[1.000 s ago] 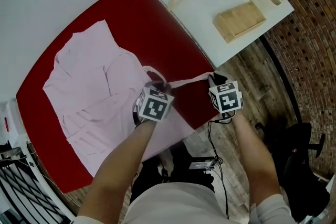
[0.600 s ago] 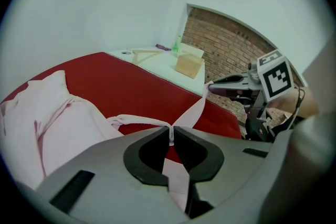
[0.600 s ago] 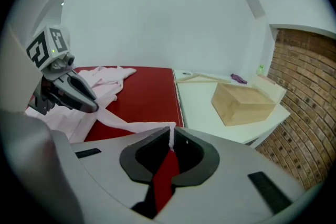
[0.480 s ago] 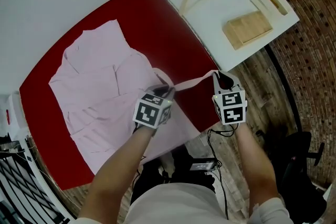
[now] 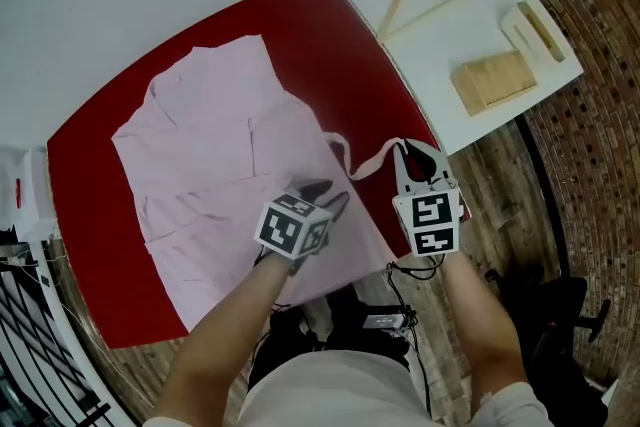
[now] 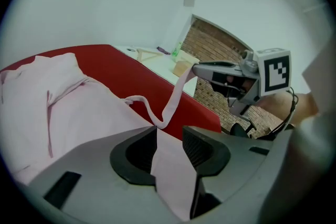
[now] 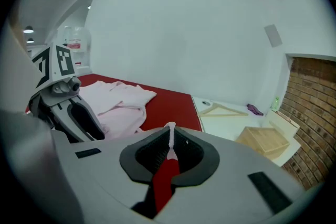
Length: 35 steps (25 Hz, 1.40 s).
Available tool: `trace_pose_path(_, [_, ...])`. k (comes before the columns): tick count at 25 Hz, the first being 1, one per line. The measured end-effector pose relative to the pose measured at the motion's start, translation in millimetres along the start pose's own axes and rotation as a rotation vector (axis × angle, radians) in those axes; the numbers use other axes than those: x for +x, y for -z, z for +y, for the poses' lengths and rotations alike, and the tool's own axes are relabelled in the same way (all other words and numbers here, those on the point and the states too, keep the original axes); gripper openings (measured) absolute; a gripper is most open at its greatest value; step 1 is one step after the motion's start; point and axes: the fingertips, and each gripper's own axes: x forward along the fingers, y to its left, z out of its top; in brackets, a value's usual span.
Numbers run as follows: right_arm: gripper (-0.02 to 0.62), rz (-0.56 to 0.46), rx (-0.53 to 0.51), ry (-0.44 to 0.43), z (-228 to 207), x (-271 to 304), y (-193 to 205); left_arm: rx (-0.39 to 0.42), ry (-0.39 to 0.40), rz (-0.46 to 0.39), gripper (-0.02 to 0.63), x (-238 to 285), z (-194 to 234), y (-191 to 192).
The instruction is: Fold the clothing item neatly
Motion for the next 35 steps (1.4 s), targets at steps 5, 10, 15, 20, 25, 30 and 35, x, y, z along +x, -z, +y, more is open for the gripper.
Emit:
trace_pose_path(5, [0.032,-0.039,-0.054,-0.056,35.3,7.9,-25.0,-0.036,-0.004,-0.048,0.13,-25.2,7.5,9.7])
trace_pose_path(10, [0.032,-0.083,-0.106,-0.117,78.6,15.3,-54.1,-0.075,-0.031,-0.141,0.129,-61.4,18.1,19.1])
trace_pose_path(15, [0.032,-0.118,-0.149,-0.173,121.9,20.8,-80.4,-0.157,-0.061,-0.212,0.129,-98.1,29.9,39.7])
trace_pose_path(20, [0.032,-0.147,-0.195,-0.24,175.4,26.3,-96.4,-0.224,-0.093,-0.257,0.129,-130.8,43.7,66.0])
trace_pose_path(25, [0.032,-0.149,-0.258,-0.313,231.1,35.4,-100.3,-0.275,-0.137,-0.285,0.129,-158.2,62.8,89.8])
trace_pose_path(30, [0.032,-0.158,-0.313,-0.378,279.1,42.8,-101.6,-0.315,-0.173,-0.305,0.128,-180.6,79.1,107.5])
trace_pose_path(35, [0.032,-0.144,-0.343,-0.438,318.5,56.2,-92.9,-0.351,-0.197,-0.323,0.129,-198.9,87.6,123.7])
